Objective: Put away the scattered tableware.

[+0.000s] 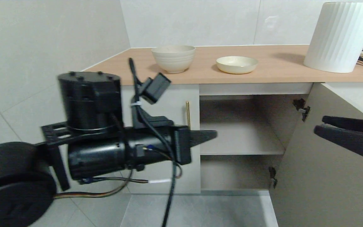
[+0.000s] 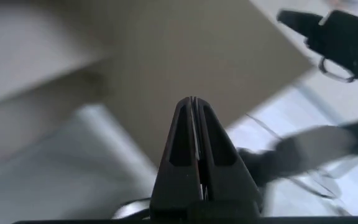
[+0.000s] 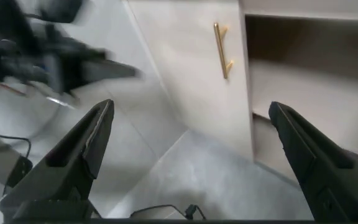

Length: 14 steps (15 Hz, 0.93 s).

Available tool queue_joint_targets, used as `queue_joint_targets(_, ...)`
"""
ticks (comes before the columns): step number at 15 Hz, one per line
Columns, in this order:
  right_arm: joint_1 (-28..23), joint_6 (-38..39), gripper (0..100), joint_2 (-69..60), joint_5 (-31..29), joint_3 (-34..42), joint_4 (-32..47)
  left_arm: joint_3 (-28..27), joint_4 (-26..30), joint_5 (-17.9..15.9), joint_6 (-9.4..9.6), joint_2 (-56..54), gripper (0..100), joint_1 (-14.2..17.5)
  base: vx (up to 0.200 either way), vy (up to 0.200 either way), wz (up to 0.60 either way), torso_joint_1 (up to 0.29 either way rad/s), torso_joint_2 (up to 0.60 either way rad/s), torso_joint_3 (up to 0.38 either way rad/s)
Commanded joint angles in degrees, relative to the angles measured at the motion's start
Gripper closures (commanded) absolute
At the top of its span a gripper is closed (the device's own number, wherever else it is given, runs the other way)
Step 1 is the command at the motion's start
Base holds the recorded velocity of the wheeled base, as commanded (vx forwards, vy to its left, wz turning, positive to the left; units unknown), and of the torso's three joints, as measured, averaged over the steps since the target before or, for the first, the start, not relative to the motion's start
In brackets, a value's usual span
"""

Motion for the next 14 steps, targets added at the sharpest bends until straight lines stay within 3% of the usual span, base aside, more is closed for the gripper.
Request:
queue_joint_targets(1, 0.19, 0.0, 0, 8.53, 1.29, -5.37, 0.14, 8.12, 5.83, -0.01, 4.59, -15.6, 100, 11.96, 0.0, 0.0, 0.0, 0.0, 0.0, 0.0)
queue_joint_targets(3, 0.19, 0.0, 0, 9.76, 4.37, -10.12, 5.06, 11.73, 6.27, -0.01, 7.22, -19.55, 100, 15.56, 0.0, 0.0, 0.0, 0.0, 0.0, 0.0)
queue_joint_targets(6, -0.17, -0.09, 0, 10.12, 4.1, -12.49, 10.78, 13.05, 6.27, -0.45, 7.31, -21.31, 100, 18.72, 0.0, 0.0, 0.0, 0.0, 0.0, 0.0)
queue_joint_targets(9, -0.17, -0.18, 0, 10.38, -2.22, -12.67, 10.95, 12.78, 6.27, -0.45, 7.4, -20.87, 100, 18.81, 0.0, 0.0, 0.0, 0.0, 0.0, 0.0)
queue_joint_targets(11, -0.17, -0.18, 0, 10.73, -2.93, -12.93, 11.04, 12.52, 6.27, -0.54, 7.49, -20.87, 100, 18.81, 0.0, 0.0, 0.0, 0.0, 0.0, 0.0)
queue_joint_targets(12, -0.17, -0.09, 0, 11.08, -3.01, -13.02, 10.95, 12.52, 6.27, -0.54, 7.49, -20.87, 0, 18.72, 0.0, 0.0, 0.0, 0.0, 0.0, 0.0)
queue_joint_targets(14, -0.17, -0.09, 0, 11.26, -3.1, -13.02, 11.04, 11.99, 5.92, -0.54, 7.4, -20.96, 0, 18.72, 0.0, 0.0, 0.0, 0.0, 0.0, 0.0)
